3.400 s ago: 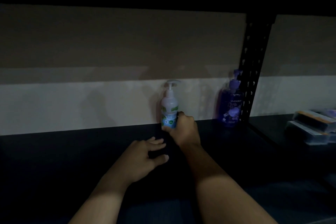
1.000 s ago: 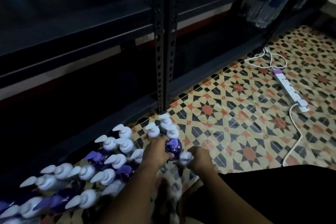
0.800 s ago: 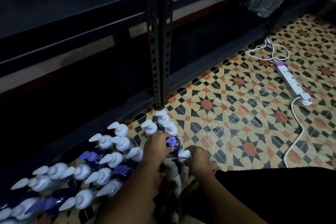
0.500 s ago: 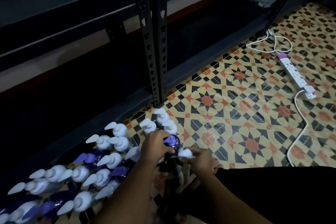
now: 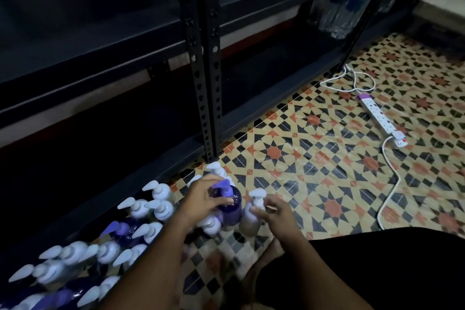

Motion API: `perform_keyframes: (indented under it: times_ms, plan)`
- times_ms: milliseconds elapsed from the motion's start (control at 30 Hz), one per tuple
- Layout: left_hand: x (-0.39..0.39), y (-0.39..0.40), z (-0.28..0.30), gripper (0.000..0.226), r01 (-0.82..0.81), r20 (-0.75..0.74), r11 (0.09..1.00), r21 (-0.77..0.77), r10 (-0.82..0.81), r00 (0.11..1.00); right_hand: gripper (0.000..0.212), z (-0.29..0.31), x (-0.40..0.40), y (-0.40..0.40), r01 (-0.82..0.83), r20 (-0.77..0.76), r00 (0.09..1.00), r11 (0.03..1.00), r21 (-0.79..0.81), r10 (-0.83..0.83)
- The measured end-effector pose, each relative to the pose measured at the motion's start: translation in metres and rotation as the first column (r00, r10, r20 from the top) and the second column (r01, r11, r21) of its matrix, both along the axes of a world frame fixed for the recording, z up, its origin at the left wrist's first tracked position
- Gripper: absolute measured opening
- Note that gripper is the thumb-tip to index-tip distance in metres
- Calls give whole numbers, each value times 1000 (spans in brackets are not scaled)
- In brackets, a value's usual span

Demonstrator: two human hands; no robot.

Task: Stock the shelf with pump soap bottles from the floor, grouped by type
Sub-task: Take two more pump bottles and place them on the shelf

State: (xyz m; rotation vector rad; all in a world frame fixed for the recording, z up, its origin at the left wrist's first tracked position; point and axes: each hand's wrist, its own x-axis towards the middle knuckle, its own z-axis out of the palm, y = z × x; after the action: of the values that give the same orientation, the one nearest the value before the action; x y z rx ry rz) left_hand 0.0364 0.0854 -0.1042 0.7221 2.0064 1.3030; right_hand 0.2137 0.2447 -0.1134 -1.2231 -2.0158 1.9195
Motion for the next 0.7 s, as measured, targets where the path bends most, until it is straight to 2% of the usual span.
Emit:
perform_keyframes:
  times_ms: [67, 167, 300, 400, 467, 567, 633, 700]
  plan:
    - [-3, -7, 29, 40, -57, 64, 993, 104, 51, 997, 5, 34, -3, 3, -39, -91, 995, 998, -45, 35]
    - [-2, -20, 70, 40, -105, 148, 979, 173, 79, 986, 12, 82, -11, -4, -86, -188, 979, 994, -65, 73]
    - [10, -40, 111, 41, -104, 114, 973, 207, 81, 990, 16, 130, -22, -36, -130, -297, 951, 983, -127, 88]
    - [24, -57, 131, 48, -204, 97, 957, 208, 187, 978, 19, 148, -22, -65, -107, -367, 928, 989, -101, 64]
    - [34, -68, 141, 44, -286, 48, 928, 238, 283, 958, 26, 153, -21, -84, -101, -370, 926, 994, -45, 77]
    - [52, -87, 155, 52, -398, 9, 880, 261, 410, 912, 46, 152, -22, -110, -105, -309, 946, 994, -1, 100]
    - [64, -102, 164, 63, -448, 113, 862, 239, 433, 894, 58, 148, -21, -121, -149, -288, 946, 989, 17, 148]
    - [71, -118, 170, 85, -453, 243, 868, 204, 403, 882, 68, 146, -19, -127, -187, -274, 944, 982, 9, 182]
